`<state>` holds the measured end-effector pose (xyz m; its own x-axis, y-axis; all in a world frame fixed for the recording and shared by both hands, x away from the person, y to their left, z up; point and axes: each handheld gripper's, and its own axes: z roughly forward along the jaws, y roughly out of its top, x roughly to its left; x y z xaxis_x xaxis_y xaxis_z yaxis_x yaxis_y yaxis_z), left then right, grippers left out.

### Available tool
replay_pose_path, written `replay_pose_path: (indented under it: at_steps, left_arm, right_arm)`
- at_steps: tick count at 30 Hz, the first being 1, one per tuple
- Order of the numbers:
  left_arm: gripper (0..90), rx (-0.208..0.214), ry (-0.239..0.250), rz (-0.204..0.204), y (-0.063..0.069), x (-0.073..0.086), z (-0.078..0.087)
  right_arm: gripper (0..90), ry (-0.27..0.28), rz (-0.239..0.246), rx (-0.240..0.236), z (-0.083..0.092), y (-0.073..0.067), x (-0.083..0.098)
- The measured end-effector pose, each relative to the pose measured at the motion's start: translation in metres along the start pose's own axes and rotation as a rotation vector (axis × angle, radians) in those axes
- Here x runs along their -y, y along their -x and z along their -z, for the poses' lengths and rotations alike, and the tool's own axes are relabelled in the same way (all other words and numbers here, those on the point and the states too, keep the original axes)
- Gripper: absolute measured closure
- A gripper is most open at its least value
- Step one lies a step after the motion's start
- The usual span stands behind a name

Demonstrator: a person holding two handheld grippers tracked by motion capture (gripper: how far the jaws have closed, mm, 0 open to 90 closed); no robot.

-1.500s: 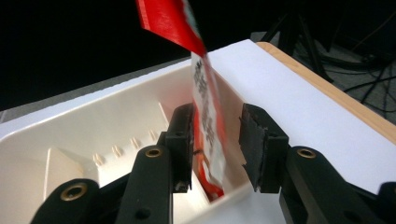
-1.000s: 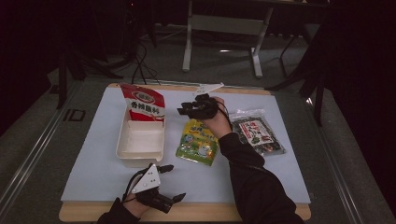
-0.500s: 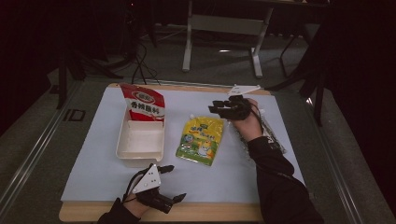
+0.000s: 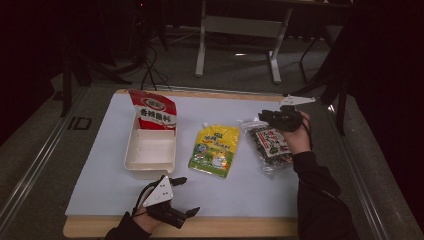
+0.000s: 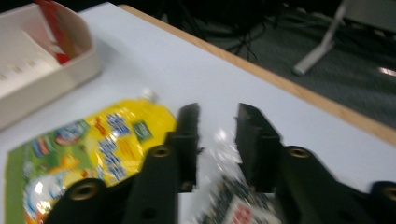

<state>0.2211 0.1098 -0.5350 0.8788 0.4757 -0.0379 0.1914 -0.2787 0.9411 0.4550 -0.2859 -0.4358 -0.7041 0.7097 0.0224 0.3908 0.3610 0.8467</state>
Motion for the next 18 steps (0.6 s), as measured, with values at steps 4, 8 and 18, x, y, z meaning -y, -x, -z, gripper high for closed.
replay_pose_path:
  at_steps: [4, 8, 18]
  left_arm:
    - [3.4, 0.002, -0.003, 0.001, 0.0, 0.0, -0.001]
    - [3.4, 0.002, -0.006, 0.0, 0.0, 0.001, -0.001]
    - [3.4, 0.004, -0.011, 0.005, 0.0, 0.001, -0.002]
  right_arm:
    - [81.0, -0.036, -0.032, 0.061, 0.006, 0.019, 0.018]
    - [86.0, -0.059, -0.072, 0.101, 0.01, 0.035, 0.034]
    - [90.0, -0.132, -0.132, 0.221, 0.012, 0.07, 0.068]
